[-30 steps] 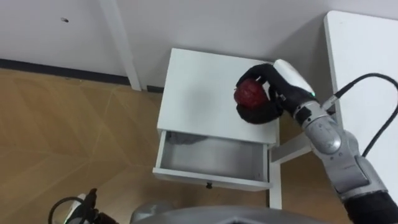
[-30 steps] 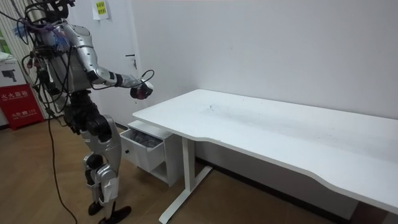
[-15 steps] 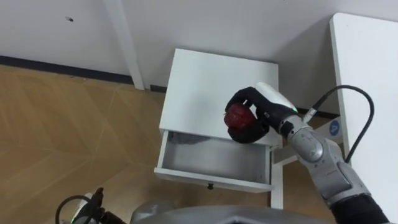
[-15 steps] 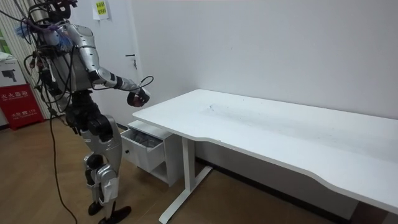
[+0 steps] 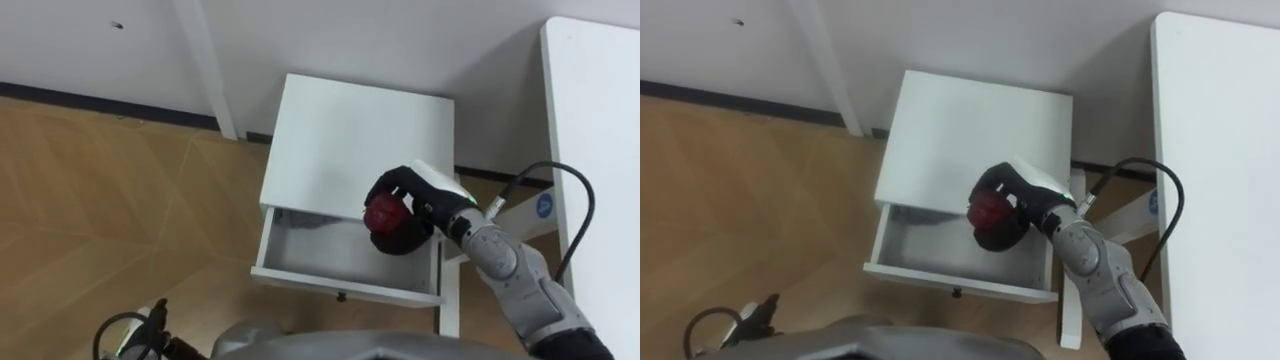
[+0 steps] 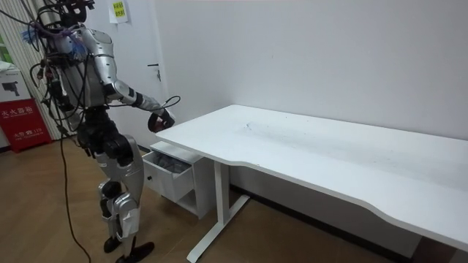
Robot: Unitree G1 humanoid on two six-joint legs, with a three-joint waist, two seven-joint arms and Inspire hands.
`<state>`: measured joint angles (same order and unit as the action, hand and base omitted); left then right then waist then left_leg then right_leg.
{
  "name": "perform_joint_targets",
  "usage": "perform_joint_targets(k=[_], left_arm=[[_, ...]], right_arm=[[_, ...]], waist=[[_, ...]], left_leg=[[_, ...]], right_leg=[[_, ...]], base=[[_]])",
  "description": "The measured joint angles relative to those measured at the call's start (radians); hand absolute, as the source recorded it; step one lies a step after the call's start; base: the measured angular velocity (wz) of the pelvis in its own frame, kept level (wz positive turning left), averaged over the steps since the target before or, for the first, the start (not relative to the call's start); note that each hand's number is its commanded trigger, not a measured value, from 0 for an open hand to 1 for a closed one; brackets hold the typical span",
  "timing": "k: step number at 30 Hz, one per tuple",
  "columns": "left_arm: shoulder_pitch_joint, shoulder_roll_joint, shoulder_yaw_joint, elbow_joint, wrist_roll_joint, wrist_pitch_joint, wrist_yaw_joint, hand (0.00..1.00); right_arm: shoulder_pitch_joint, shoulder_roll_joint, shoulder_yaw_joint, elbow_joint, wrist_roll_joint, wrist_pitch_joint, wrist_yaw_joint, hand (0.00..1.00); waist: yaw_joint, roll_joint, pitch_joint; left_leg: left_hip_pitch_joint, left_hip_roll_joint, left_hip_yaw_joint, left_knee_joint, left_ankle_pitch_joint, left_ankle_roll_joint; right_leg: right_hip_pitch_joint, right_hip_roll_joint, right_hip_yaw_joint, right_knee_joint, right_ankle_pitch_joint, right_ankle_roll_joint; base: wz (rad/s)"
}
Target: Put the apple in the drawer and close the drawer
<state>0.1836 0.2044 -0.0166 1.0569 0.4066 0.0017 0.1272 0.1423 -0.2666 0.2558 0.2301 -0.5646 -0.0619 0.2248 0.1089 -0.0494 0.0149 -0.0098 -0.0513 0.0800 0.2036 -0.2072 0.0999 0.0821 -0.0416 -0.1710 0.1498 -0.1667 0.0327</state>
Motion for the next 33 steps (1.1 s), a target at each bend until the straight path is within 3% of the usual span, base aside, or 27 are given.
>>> perform_joint_targets(k=[14, 25, 29, 31, 32, 33], left_arm=[[0.001, -0.005, -0.021, -0.001, -0.001, 0.0, 0.001, 0.0], [0.002, -0.009, -0.022, 0.002, -0.005, -0.001, 0.0, 0.0], [0.005, -0.014, -0.007, 0.006, -0.007, -0.003, 0.0, 0.0], [0.007, -0.025, 0.024, 0.006, -0.003, -0.003, 0.001, 0.0], [0.007, -0.033, 0.034, 0.006, -0.002, -0.003, 0.001, 0.0], [0.008, -0.038, 0.035, 0.006, -0.002, -0.005, -0.001, 0.0]], right_arm=[[-0.002, 0.014, 0.028, 0.048, 0.0, 0.0, -0.003, 0.0], [-0.012, 0.013, 0.032, 0.132, 0.035, -0.007, -0.009, 0.0], [-0.014, 0.023, -0.018, 0.201, 0.095, -0.017, -0.049, 0.0], [-0.019, 0.055, -0.087, 0.269, 0.095, -0.026, -0.096, 0.0], [-0.011, 0.064, -0.127, 0.29, 0.097, -0.022, -0.131, 0.0], [-0.003, 0.064, -0.167, 0.318, 0.103, -0.023, -0.165, 0.0]], waist=[[0.002, -0.006, -0.01], [0.002, -0.009, -0.0109], [-0.008, -0.003, -0.0069], [-0.023, -0.005, -0.0078], [-0.034, 0.0, -0.0082], [-0.05, 0.01, -0.0055]], left_leg=[[0.001, -0.001, -0.001, 0.002, 0.0, 0.0], [0.002, -0.001, -0.001, 0.002, 0.0, 0.0], [0.0, -0.003, -0.002, 0.004, 0.0, 0.0], [-0.006, -0.006, 0.0, 0.017, -0.002, 0.003], [-0.018, -0.012, 0.003, 0.033, -0.007, 0.011], [-0.026, -0.014, 0.005, 0.047, -0.01, 0.017]], right_leg=[[0.001, -0.002, -0.009, 0.0, 0.0, 0.0], [0.003, -0.003, -0.023, 0.0, 0.0, 0.0], [0.002, -0.007, -0.03, 0.004, 0.0, 0.0], [-0.018, -0.015, -0.033, 0.049, -0.015, 0.003], [-0.07, -0.03, -0.032, 0.152, -0.04, 0.009], [-0.153, -0.048, -0.029, 0.329, -0.05, 0.015]], base=[[0.0], [0.0], [0.01], [0.03], [0.08], [0.11]])
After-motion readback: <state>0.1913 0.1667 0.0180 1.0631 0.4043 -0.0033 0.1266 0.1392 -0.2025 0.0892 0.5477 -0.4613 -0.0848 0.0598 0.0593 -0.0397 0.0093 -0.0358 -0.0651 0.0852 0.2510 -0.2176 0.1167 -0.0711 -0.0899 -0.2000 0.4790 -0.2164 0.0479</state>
